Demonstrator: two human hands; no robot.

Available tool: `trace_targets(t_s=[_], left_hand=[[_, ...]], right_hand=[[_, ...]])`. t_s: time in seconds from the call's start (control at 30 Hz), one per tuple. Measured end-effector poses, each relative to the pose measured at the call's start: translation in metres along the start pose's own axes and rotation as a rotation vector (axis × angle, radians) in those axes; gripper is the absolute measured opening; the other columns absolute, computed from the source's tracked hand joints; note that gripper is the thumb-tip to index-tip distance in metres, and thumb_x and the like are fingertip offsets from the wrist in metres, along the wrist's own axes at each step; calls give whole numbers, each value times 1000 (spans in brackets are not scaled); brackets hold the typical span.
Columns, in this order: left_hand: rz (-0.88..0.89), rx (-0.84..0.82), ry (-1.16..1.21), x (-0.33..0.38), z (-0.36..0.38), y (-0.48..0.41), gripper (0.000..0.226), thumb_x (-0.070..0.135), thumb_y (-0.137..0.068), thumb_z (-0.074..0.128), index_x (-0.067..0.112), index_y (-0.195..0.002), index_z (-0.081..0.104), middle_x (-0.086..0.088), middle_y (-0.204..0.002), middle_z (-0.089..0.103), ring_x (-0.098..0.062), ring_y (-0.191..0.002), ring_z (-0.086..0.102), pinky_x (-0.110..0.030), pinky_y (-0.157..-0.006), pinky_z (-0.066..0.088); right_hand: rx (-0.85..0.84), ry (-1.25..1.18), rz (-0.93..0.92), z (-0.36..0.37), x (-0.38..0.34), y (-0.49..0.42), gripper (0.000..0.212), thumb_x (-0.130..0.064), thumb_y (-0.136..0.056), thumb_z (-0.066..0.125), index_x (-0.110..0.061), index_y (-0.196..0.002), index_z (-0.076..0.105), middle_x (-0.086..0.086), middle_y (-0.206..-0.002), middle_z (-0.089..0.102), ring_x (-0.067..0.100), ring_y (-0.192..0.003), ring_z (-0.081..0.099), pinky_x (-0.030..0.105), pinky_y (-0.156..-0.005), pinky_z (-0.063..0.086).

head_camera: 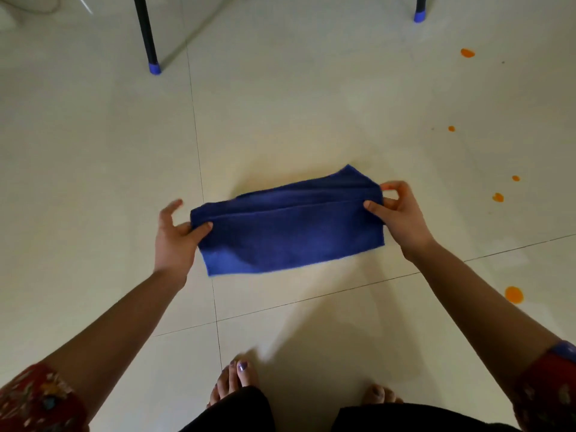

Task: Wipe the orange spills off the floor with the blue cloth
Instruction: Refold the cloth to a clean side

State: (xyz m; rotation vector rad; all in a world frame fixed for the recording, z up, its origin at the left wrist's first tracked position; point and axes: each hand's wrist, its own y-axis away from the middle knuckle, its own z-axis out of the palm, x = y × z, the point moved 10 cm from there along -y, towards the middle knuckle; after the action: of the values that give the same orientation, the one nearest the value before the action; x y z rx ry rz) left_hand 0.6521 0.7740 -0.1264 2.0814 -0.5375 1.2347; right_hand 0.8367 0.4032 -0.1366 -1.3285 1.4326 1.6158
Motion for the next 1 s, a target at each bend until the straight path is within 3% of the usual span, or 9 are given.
trace_targets(t_s=[0.1, 0.2, 0.33, 0.47, 0.53, 0.57, 0.63, 0.83, 1.0], left_hand=[[181, -113, 10, 35, 3, 3, 60, 1, -89, 63, 33, -136, 45, 0, -85, 67, -9, -79, 64, -11, -78, 49], [357, -101, -299, 59, 4, 7, 34, 3, -88, 64, 23, -117, 66, 12, -98, 68, 1, -85, 65, -3, -75, 44], [523, -67, -527, 79, 1, 2, 14, 7, -86, 67, 19, -93, 69, 0, -97, 63, -19, -90, 61, -26, -83, 49], [338, -371, -303, 68, 8, -11, 9, 6, -83, 68, 14, -83, 64, 12, -123, 48, -5, -124, 41, -18, -98, 33], [189, -505, -65, 63, 19, -6, 4, 19, -74, 64, 17, -77, 62, 13, -102, 60, -5, -97, 55, -20, -82, 38], [140, -518, 4, 60, 23, -5, 8, 24, -70, 62, 18, -71, 57, 8, -81, 57, -9, -77, 53, -22, -70, 37], [38, -494, 85, 54, 34, -3, 15, 27, -73, 58, 18, -68, 48, 2, -66, 45, -13, -62, 41, -23, -57, 33], [-230, -579, 72, 35, 69, 25, 21, 30, -101, 43, 17, -102, 59, 0, -91, 65, -16, -77, 62, -28, -56, 51], [-252, -664, 119, 48, 104, 59, 26, 31, -101, 43, 14, -112, 59, -2, -100, 69, -16, -83, 69, -36, -64, 57]], right_hand=[[-69, 142, -117, -5, -17, 6, 45, -2, -93, 60, -36, -122, 55, 3, -101, 71, 11, -88, 68, 21, -76, 56], [46, 555, -196, -20, -30, 5, 35, -7, -88, 66, -27, -116, 68, -3, -105, 70, 8, -86, 66, 15, -78, 53], [105, 627, -282, -25, -46, 8, 14, -14, -86, 70, -24, -96, 72, -5, -97, 67, 9, -89, 63, 22, -79, 49], [-105, 401, -285, -27, -53, 1, 6, -13, -93, 62, -19, -92, 65, -8, -124, 58, -3, -123, 46, 20, -104, 33], [-168, 246, -231, -24, -53, 1, 10, -13, -96, 57, -18, -90, 62, -4, -111, 64, 6, -111, 54, 25, -96, 38], [-173, 194, -211, -22, -52, 1, 10, -13, -98, 54, -17, -90, 59, -1, -98, 63, 8, -95, 57, 26, -86, 42], [-120, 146, -174, -20, -50, 2, 11, -18, -100, 49, -16, -90, 54, -3, -87, 58, 6, -78, 54, 26, -73, 43], [151, 297, -19, -33, -36, 7, 20, -36, -101, 45, -18, -105, 53, -8, -94, 60, 13, -88, 57, 25, -68, 43], [-75, 6, 52, 54, -42, 48, 9, -23, -98, 55, -19, -105, 52, 0, -89, 63, 13, -78, 60, 30, -66, 50]])
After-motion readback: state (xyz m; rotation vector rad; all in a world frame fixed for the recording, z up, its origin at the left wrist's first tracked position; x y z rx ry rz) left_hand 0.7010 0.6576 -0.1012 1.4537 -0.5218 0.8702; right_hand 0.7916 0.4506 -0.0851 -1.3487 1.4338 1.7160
